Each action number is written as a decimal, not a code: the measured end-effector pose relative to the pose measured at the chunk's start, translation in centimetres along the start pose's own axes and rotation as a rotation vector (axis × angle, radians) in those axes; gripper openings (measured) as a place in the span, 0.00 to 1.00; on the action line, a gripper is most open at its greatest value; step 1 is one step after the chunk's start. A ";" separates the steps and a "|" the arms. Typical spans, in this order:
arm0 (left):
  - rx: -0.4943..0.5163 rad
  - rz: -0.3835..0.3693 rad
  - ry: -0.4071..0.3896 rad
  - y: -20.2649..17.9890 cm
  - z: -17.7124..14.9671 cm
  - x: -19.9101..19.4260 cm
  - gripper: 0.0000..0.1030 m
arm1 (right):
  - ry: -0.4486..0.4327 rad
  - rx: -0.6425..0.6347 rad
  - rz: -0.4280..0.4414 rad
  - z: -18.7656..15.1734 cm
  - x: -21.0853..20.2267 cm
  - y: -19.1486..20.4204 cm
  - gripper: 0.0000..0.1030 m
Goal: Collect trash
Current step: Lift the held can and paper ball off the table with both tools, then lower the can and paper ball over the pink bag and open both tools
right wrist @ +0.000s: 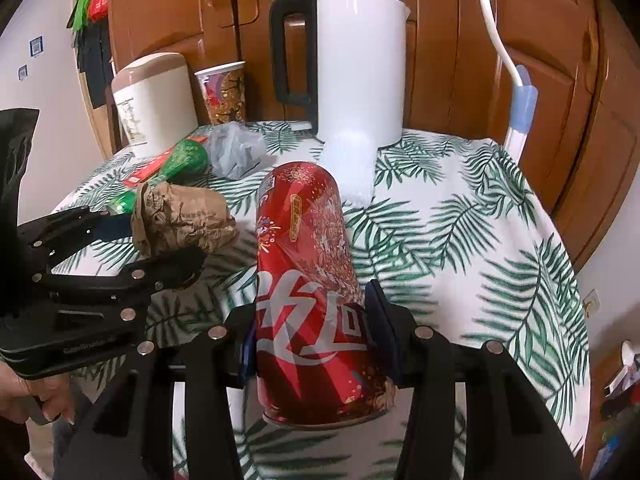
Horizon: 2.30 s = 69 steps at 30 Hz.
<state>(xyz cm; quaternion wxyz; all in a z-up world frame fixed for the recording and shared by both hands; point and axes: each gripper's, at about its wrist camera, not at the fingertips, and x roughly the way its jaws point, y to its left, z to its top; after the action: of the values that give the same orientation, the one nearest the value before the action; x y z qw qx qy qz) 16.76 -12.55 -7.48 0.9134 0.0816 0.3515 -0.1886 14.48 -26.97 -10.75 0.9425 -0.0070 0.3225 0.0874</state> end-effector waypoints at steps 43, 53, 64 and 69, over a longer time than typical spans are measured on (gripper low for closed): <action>-0.057 0.034 0.448 2.0 -33.4 -2.2 0.57 | 0.442 -0.154 0.183 -29.0 1.9 14.9 0.45; -0.074 0.020 0.704 3.1 -39.6 8.1 0.57 | 0.737 -0.178 0.164 -35.6 14.5 15.3 0.45; -0.111 0.016 0.810 3.7 -41.6 13.0 0.62 | 0.822 -0.161 0.155 -37.5 19.2 14.9 0.45; -0.138 0.009 0.831 3.9 -42.3 13.9 0.68 | 0.838 -0.151 0.164 -37.8 20.4 14.5 0.45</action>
<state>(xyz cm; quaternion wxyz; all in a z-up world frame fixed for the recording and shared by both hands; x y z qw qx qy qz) 1.97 -1.06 -48.07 0.6982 0.0907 0.7013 -0.1115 4.92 -12.08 -52.47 0.7167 -0.0853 0.6696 0.1751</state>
